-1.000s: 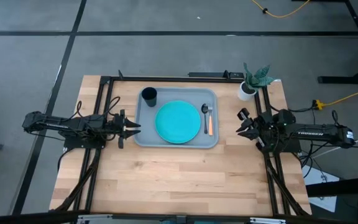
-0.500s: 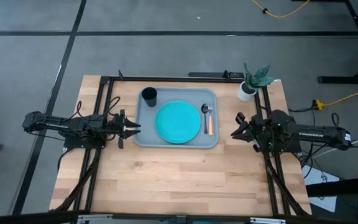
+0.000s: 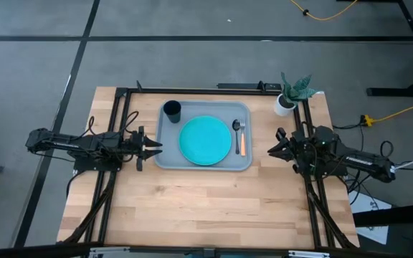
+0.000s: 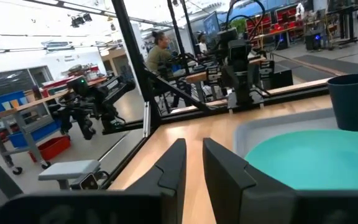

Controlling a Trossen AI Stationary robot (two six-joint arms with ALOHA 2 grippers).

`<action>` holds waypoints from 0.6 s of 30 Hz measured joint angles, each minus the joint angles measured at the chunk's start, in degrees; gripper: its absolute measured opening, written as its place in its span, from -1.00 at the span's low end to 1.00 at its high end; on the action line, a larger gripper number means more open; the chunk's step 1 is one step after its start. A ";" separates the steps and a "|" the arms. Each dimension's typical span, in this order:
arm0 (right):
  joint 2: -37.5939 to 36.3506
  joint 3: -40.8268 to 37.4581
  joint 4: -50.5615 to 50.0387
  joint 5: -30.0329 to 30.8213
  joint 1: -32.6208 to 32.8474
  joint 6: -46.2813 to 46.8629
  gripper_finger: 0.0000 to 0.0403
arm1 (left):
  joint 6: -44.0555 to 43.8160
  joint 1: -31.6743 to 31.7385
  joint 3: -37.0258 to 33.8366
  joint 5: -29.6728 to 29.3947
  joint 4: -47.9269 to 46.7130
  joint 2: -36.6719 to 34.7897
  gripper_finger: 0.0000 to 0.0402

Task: Pick and place plate/cup/fork/spoon on tray
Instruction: Return to Home Position

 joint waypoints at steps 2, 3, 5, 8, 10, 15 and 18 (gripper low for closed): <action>-1.81 0.00 -1.53 -0.02 0.00 0.00 -0.71 | 0.00 -0.01 0.00 0.00 0.00 -0.01 -0.39; -2.10 0.00 -2.00 -0.10 0.06 -0.02 -0.71 | 0.00 -0.02 0.00 0.00 0.00 -0.01 -0.39; -1.99 0.00 -2.38 0.04 0.41 0.00 -0.71 | 0.00 -0.02 0.00 0.00 0.00 0.00 -0.39; -1.99 0.00 -2.73 0.07 1.28 0.00 -0.71 | 0.00 0.00 0.00 0.00 0.00 0.00 -0.39; -1.99 0.00 -2.73 0.04 2.00 -0.01 -0.71 | -0.01 -0.02 0.00 0.00 0.00 0.00 -0.39; -1.99 0.00 -2.72 0.04 3.14 0.00 -0.71 | 0.00 -0.02 0.00 0.00 0.00 0.00 -0.39; -1.99 0.00 -2.72 0.04 3.17 -0.01 -0.71 | 0.00 0.00 0.00 0.00 0.00 0.00 -0.39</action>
